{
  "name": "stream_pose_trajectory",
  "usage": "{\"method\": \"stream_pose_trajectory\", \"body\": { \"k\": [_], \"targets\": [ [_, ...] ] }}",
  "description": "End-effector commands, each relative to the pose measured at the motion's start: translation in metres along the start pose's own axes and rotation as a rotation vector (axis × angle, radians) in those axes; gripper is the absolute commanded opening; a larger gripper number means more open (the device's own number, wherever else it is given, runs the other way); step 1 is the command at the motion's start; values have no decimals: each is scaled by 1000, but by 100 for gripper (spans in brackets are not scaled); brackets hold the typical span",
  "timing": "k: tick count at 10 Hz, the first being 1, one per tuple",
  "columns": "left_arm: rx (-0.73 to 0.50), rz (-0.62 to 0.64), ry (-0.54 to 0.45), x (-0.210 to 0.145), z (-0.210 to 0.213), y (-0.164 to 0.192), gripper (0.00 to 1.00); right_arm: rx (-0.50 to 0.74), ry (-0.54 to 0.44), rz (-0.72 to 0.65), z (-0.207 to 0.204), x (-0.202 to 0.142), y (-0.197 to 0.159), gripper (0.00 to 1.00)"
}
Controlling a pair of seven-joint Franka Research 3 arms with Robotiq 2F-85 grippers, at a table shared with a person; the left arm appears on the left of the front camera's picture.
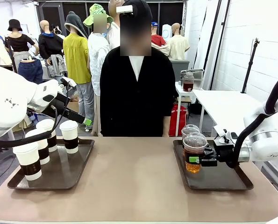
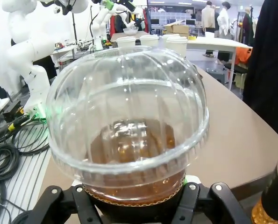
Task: Distribute the coffee onto the tray.
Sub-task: Pick up another iced Americano from the middle of the table and place it on the right Handle tray.
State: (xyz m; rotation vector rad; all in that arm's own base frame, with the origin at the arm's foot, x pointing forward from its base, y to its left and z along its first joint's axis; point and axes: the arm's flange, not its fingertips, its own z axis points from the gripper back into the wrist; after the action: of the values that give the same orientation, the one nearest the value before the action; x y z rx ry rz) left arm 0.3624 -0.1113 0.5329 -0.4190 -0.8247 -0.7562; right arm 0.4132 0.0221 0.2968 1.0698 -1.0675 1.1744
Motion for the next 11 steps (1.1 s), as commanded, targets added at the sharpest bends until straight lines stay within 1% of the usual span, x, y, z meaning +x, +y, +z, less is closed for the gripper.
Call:
{"method": "stream_pose_trajectory", "body": {
  "k": [1, 5, 8, 11],
  "targets": [
    [-6, 4, 2, -1, 0, 1, 100, 32, -30, 24, 9, -6, -8, 61],
    [-6, 4, 2, -1, 0, 1, 100, 57, -40, 24, 15, -26, -19, 61],
    [-6, 4, 2, -1, 0, 1, 100, 62, -45, 17, 17, -34, -26, 61],
    [-6, 4, 2, -1, 0, 1, 100, 66, -27, 13, 17, -42, -32, 61]
  ]
}}
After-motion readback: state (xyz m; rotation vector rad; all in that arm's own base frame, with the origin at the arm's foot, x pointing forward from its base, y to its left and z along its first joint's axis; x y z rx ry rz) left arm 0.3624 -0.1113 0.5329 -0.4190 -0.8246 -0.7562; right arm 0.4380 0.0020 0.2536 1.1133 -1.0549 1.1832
